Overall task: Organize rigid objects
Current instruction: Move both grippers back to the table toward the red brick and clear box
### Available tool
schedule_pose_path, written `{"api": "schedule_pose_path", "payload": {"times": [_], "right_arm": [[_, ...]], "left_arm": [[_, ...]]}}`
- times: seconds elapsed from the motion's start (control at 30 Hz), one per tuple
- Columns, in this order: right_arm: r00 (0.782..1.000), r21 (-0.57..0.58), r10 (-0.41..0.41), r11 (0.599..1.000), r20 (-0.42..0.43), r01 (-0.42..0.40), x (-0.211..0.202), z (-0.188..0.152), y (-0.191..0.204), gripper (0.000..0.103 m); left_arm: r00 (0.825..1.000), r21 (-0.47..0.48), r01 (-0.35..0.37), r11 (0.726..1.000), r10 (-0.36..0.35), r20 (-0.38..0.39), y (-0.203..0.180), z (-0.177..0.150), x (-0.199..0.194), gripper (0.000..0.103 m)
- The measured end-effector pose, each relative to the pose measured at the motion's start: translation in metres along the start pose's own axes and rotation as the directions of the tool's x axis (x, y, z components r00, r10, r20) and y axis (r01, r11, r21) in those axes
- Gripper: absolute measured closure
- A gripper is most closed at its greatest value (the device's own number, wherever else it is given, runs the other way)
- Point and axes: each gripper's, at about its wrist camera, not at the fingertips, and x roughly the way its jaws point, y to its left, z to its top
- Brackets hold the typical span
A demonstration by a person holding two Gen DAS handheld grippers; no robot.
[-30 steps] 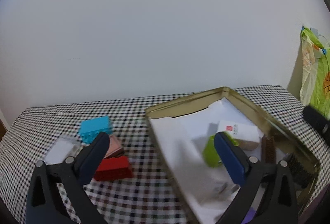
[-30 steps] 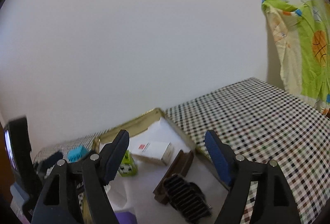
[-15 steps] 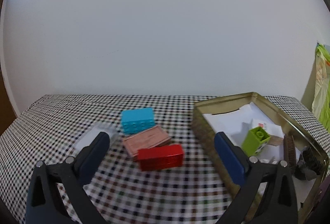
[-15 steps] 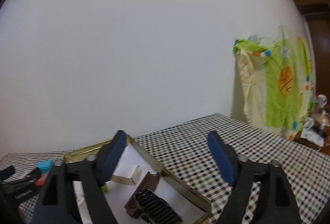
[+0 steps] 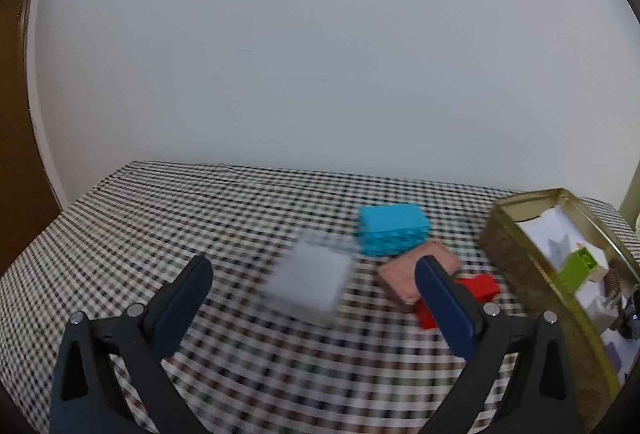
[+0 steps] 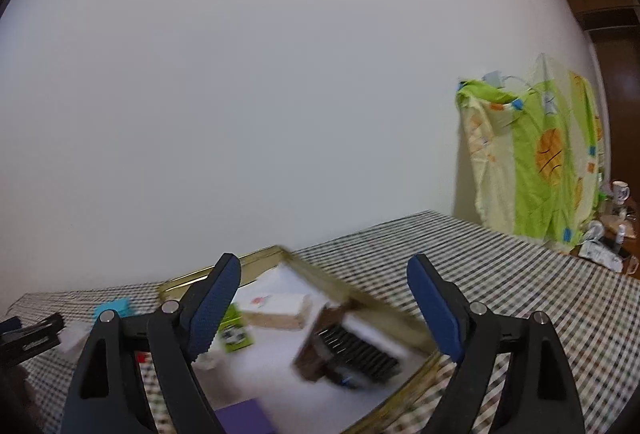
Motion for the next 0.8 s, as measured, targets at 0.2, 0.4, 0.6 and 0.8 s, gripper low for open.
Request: {"api": "schedule_pose_path", "payload": {"times": [0.2,0.4,0.6,0.8], "right_arm": [[0.995,-0.048,0.091,0.995,-0.035,-0.092,-0.017,-0.010,0.042,0.016],[0.964,-0.053,0.223,0.971,-0.144,-0.232,-0.012,-0.023,0.086,0.016],[0.908,-0.094,0.315,0.932,-0.276,-0.351,0.006,-0.035,0.138,0.016],[0.808,-0.106,0.311,0.904,-0.500,-0.414,0.051,-0.054,0.179,0.016]], "left_arm": [[0.999,-0.013,-0.032,0.999,0.032,-0.001,0.025,0.001,0.002,0.001],[0.999,-0.027,-0.050,0.998,0.050,-0.020,0.038,0.000,0.006,0.001],[0.996,-0.047,-0.080,0.996,0.078,-0.043,0.062,0.004,0.015,0.001],[0.995,-0.017,-0.091,0.996,0.090,-0.052,0.076,0.004,0.022,0.001]]}}
